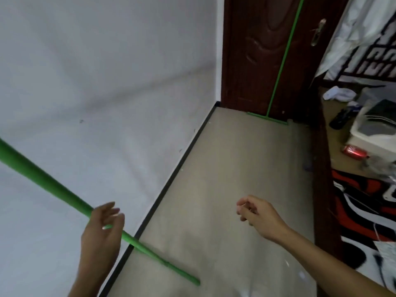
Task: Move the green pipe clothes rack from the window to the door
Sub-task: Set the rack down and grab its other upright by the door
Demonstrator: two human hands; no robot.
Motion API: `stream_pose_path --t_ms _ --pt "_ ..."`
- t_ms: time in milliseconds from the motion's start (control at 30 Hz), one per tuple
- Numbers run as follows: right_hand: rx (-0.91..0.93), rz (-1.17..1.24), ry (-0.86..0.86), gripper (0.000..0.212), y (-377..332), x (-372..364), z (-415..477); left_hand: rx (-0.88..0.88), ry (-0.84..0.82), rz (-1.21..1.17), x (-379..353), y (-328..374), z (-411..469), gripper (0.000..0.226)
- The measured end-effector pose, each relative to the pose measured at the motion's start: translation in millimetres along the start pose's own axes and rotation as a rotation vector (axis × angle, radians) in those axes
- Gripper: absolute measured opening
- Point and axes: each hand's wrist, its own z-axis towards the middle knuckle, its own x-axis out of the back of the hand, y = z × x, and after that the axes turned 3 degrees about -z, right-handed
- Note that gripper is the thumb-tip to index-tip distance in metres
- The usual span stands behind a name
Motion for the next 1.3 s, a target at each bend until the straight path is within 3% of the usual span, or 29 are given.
stream_pose_path --t_ms 100,267,567,933,1100,1300 --pt "-0.109 0.079 0.071 0.005 42 47 -21 0.237 -0.309 -0.081 -55 -12 -21 0.011" --pt "-0.262 0.257 0.224 0.010 87 101 -34 0.329 -0.511 -0.073 -132 -4 -12 0.010" --pt "-0.383 0.387 0.445 0.011 122 187 39 0.255 -0.638 -0.022 -282 51 99 0.009" --pt "-0.411 0.520 0.613 0.008 97 301 186 0.064 -0.849 0.039 -466 189 248 0.011" --pt "-0.470 0.605 0.623 0.008 120 364 258 0.056 -0.858 0.041 -554 227 290 0.012" --pt "-0.405 0.536 0.635 0.011 150 468 372 0.104 -0.817 0.027 -670 276 340 0.011"
